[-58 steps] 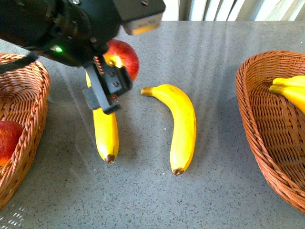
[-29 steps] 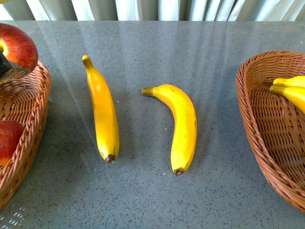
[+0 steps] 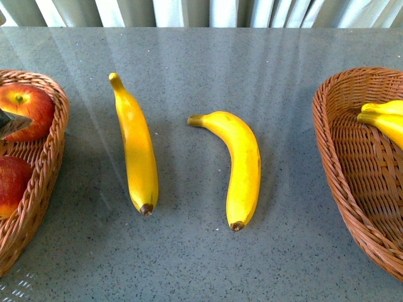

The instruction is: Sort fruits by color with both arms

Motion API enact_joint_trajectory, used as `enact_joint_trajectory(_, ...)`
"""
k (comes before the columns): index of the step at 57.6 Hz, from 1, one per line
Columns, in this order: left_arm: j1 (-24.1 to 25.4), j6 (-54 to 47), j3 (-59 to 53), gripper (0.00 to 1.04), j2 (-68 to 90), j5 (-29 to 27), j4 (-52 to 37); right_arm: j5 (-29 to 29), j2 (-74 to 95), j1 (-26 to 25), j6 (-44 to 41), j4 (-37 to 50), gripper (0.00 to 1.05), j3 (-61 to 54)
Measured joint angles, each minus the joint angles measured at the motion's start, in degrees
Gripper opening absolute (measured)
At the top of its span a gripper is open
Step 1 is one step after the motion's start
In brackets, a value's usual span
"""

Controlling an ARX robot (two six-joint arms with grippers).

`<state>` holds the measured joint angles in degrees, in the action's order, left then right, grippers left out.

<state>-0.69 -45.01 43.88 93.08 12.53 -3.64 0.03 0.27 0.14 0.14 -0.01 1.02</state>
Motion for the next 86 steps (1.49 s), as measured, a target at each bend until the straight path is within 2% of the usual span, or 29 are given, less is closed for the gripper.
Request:
enact_joint_trajectory(25, -0.24, 12.2, -0.5, 0.95, -8.55, 11.69, -7.3, 0.0, 0.0, 0.0, 0.0, 0.0, 0.96, 0.0)
enact_joint_trajectory(27, -0.83, 15.91, -2.73, 0.91, -9.16, 6.62, -13.97, 0.0, 0.0, 0.0, 0.0, 0.0, 0.96, 0.0)
enact_joint_trajectory(29, -0.85, 21.81, -6.97, 0.84, -10.25, -1.79, -24.9, -0.02, 0.0, 0.0, 0.0, 0.0, 0.96, 0.0)
enact_joint_trajectory(32, -0.31, 29.14, -13.2, 0.74, -12.41, -8.17, -36.72, -0.02, 0.0, 0.0, 0.0, 0.0, 0.96, 0.0)
enact_joint_trajectory(34, 0.02, 33.0, -15.91, 0.68, -13.79, -11.28, -41.46, 0.02, 0.0, 0.0, 0.0, 0.0, 0.96, 0.0)
enact_joint_trajectory(36, 0.33, 35.6, -17.68, 0.64, -15.02, -12.0, -44.39, 0.02, 0.0, 0.0, 0.0, 0.0, 0.96, 0.0)
enact_joint_trajectory(40, 0.74, 40.7, -21.42, 0.49, -19.12, -12.72, -48.41, 0.04, 0.0, 0.0, 0.0, 0.0, 0.96, 0.0)
enact_joint_trajectory(44, 0.72, 43.04, -25.09, 0.33, -22.12, -12.55, -48.76, 0.04, 0.0, 0.0, 0.0, 0.0, 0.96, 0.0)
enact_joint_trajectory(47, 0.72, 43.47, -26.58, 0.26, -23.06, -12.55, -48.74, 0.04, 0.0, 0.0, 0.0, 0.0, 0.96, 0.0)
enact_joint_trajectory(52, 0.72, 44.28, -30.25, 0.06, -26.97, -12.55, -48.39, 0.09, 0.0, 0.0, 0.0, 0.0, 0.96, 0.0)
enact_joint_trajectory(54, 0.7, 44.54, -31.5, 0.02, -28.83, -12.55, -47.98, 0.09, 0.0, 0.0, 0.0, 0.0, 0.96, 0.0)
enact_joint_trajectory(86, 0.7, 44.7, -42.36, 0.02, -46.25, -12.55, -40.72, 0.09, 0.0, 0.0, 0.0, 0.0, 0.96, 0.0)
